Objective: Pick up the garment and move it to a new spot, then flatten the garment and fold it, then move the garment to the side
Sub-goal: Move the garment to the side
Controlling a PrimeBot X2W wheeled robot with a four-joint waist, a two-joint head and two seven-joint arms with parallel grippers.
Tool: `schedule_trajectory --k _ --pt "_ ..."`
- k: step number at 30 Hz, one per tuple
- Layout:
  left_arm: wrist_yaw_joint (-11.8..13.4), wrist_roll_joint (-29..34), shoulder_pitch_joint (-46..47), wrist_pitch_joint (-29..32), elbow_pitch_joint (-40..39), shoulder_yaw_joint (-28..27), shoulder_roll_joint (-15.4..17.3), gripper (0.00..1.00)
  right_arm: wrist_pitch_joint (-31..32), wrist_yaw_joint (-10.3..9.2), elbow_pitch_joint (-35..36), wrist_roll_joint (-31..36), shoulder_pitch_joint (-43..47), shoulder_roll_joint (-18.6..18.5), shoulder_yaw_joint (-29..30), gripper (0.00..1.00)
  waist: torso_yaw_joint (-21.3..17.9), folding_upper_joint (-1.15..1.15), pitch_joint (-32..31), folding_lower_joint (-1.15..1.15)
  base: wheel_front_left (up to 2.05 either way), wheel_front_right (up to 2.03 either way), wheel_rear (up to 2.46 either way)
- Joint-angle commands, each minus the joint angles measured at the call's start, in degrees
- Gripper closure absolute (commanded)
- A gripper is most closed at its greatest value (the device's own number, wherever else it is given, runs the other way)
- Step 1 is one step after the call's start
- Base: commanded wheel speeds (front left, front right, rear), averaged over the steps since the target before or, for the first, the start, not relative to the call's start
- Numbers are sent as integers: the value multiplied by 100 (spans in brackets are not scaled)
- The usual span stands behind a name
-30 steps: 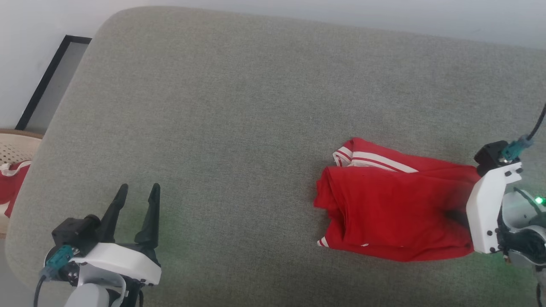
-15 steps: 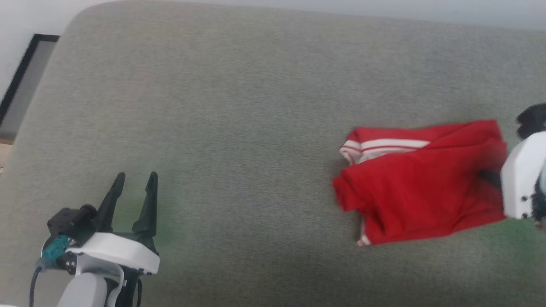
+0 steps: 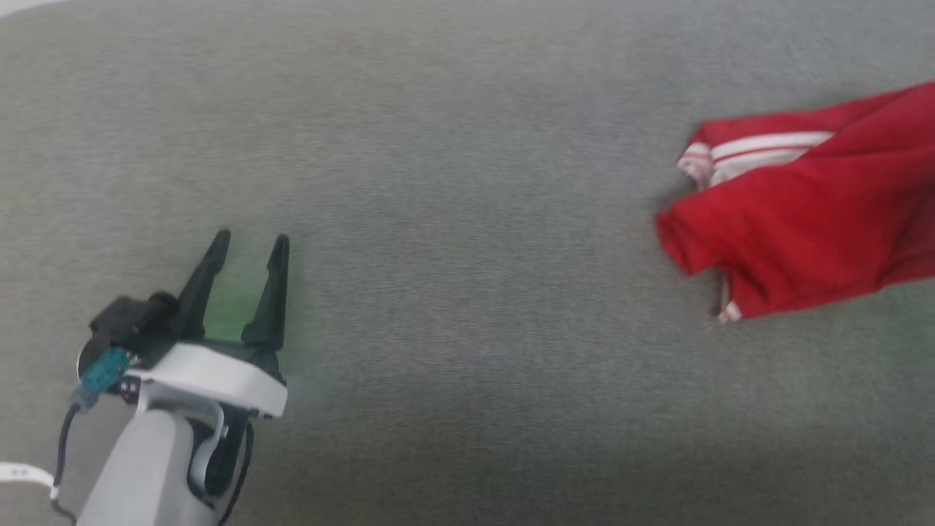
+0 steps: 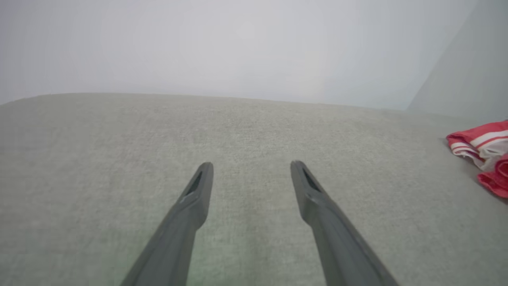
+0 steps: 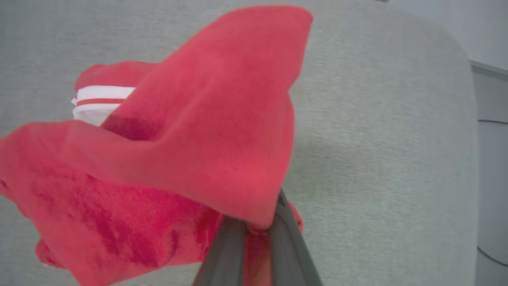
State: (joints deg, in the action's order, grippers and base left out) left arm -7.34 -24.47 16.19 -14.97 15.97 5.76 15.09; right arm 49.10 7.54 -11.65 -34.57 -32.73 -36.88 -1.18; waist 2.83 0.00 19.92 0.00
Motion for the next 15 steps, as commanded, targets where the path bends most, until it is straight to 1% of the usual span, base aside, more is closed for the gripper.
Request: schedule_trajectory --k 1,4,5,8,15 --pt "-15 49 202 -25 -23 73 27 0 -179 -11 -106 62 -207 -94 43 100 -300 0 176 0 0 0 0" --pt "-14 99 407 -25 -6 216 30 0 -394 -11 -294 84 -401 -194 68 100 -492 0 281 0 0 0 0" --pt "-14 99 407 -25 -6 216 30 0 -394 -11 -294 84 -401 -194 68 100 -492 0 281 0 0 0 0" --pt "-14 128 647 -25 35 395 34 0 -621 -11 -510 136 -572 -338 74 100 -664 0 396 0 0 0 0" --pt "-11 155 1170 -25 131 749 73 0 -1376 -11 -1016 281 -1054 -660 -9 100 -1026 0 709 0 0 0 0"
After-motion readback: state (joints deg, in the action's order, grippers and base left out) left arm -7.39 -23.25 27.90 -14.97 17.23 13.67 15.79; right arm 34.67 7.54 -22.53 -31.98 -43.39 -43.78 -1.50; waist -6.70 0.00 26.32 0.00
